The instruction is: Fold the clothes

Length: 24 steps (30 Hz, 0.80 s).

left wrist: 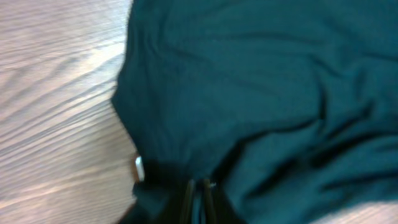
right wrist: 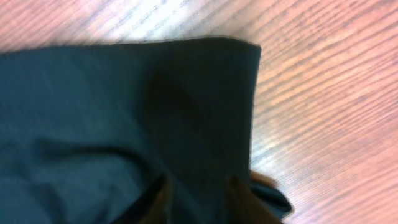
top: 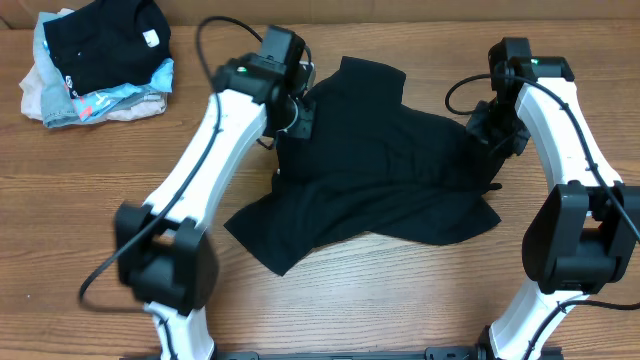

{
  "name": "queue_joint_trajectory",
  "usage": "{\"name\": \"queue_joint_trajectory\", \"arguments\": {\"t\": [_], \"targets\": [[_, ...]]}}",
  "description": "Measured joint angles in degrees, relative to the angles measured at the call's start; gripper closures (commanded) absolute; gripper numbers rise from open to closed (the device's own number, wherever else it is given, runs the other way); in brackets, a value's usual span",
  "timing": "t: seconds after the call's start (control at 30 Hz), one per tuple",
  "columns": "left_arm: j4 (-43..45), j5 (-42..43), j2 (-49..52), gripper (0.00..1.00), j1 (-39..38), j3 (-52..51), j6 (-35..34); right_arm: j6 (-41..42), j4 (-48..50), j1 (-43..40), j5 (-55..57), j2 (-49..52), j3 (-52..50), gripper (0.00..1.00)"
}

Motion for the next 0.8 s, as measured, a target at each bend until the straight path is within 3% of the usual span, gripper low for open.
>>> {"name": "queue_joint_trajectory", "arguments": {"t": [0.33, 0.47, 0.6, 0.73, 0.8], "targets": [[7.30, 0.42, 12.79, 0.96, 0.02, -0.02, 0.09, -0.11, 6.49, -0.04, -0.35, 0.00, -1.62, 0.86], [11.37, 0.42, 13.94, 0.96, 0.17, -0.04, 0.09, 0.00, 9.40, -0.04, -0.42, 0.24, -3.74, 0.74], [13.90, 0.44, 14.84, 0.96, 0.74, -0.02, 0.09, -0.31, 13.18, -0.04, -0.39, 1.84, -4.55, 0.74], [14.34, 1.16, 17.38, 0.96, 2.45, 0.09, 0.02, -1.73, 16.74, -0.04, -0.44, 4.81, -4.61, 0.93], [14.60, 1.73, 17.44, 0.96, 3.43, 0.13, -0.04, -2.03, 17.77, -0.04, -0.44, 6.10, -4.74, 0.95]]}}
